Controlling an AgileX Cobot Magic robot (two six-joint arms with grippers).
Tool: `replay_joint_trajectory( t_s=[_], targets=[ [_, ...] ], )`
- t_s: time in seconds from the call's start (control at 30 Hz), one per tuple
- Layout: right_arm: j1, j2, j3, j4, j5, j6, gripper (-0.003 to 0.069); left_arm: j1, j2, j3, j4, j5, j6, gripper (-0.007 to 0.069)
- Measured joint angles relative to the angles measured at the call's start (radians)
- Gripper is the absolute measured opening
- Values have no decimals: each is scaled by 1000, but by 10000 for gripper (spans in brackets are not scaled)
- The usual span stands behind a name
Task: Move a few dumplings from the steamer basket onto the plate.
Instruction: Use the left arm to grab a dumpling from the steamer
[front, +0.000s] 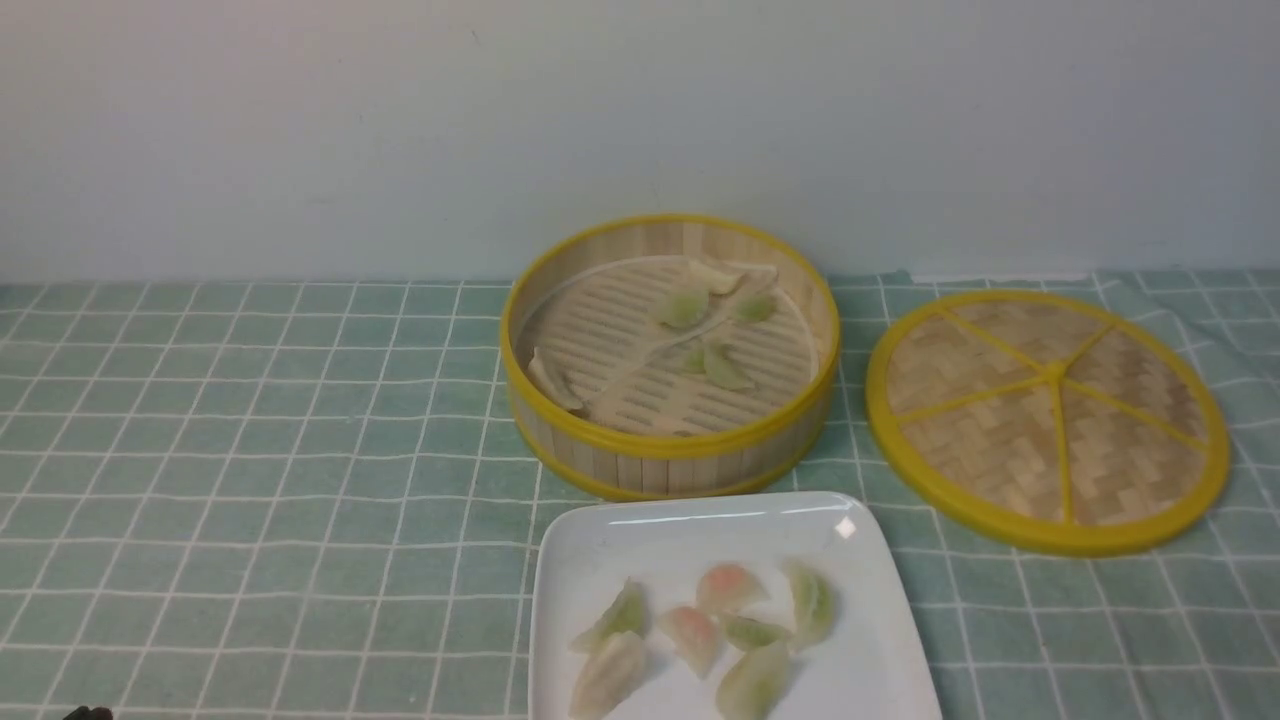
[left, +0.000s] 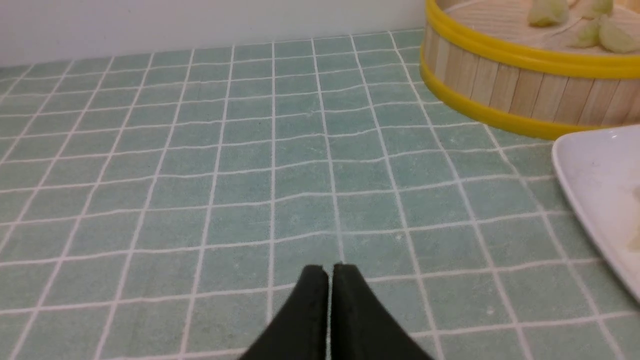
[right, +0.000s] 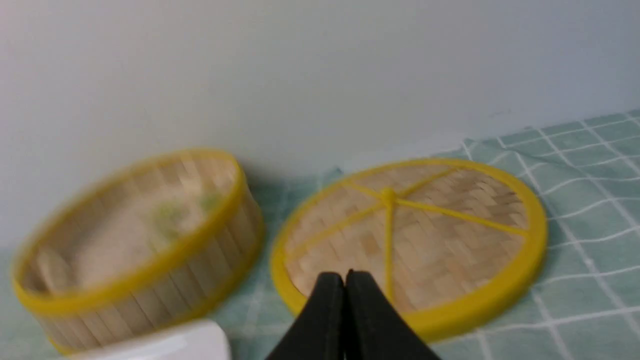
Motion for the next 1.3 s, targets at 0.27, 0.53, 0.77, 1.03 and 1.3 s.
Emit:
replay_joint_trajectory(
  t_s=[0.27,0.53,0.77,1.03,1.3],
  targets=[
    [0,0,0,417,-133,32,-15,0,0,0,-337,-240,-72,-6],
    [0,6,-157,462,20,-103,-15,0,0,-78,-488,-460,-86,-6],
    [0,331,-586,227,463,-212,-15,0,281,-489,-314,40,-6,-6],
    [0,794,-971,-160,1029,-177,-13,0,965,-967,-232,705,153,-6],
    [0,864,-999,-359,1061,-106,-11,-37,1411,-1268,-207,798,225,-6]
  ],
)
